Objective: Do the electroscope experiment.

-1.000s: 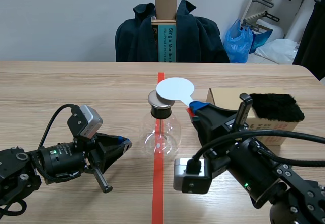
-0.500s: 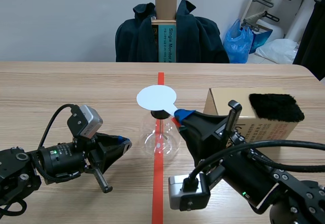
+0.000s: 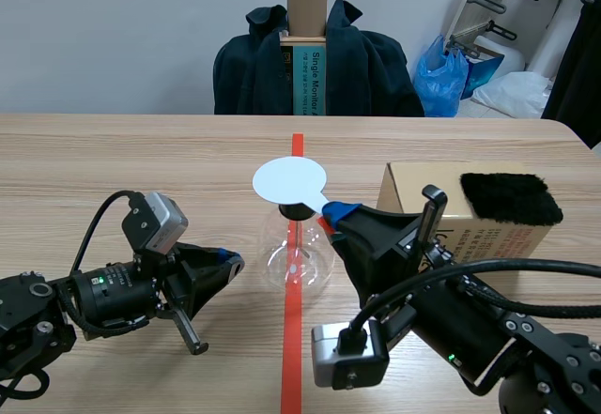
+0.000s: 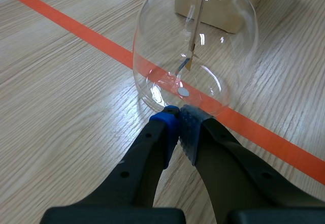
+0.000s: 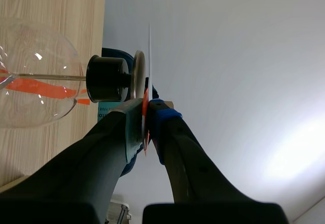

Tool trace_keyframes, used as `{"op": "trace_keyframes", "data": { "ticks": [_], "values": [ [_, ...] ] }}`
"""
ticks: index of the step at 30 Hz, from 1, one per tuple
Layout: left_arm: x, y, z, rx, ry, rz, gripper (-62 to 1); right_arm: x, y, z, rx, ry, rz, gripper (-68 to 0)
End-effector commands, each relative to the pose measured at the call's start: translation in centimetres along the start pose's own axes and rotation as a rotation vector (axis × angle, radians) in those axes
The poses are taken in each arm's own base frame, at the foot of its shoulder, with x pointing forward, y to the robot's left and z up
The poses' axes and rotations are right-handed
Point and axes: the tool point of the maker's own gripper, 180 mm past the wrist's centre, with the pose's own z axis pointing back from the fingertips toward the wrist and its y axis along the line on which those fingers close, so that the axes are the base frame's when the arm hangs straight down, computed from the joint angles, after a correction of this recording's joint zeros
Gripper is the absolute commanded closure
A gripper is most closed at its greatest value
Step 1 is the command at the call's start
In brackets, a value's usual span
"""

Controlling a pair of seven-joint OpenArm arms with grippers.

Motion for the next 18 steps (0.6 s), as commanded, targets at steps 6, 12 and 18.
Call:
{"op": "trace_keyframes", "data": {
  "ticks": [6,12,18],
  "values": [
    [1.1,0.1,-0.2,-0.001,-0.037,-0.008,-2.8,-1.8,-1.2,-0.2,-0.038,0.064,0.025,-0.7],
    [1.1,0.1,-0.2,-0.001,-0.036,-0.007,-2.8,-3.5,-1.3,0.0,-0.04,0.16,0.023,-0.7],
    [1.1,0.1,-0.2,-0.001,-0.035,-0.008,-2.8,-5.5,-1.3,0.5,-0.042,0.271,0.023,-0.7]
  ]
}}
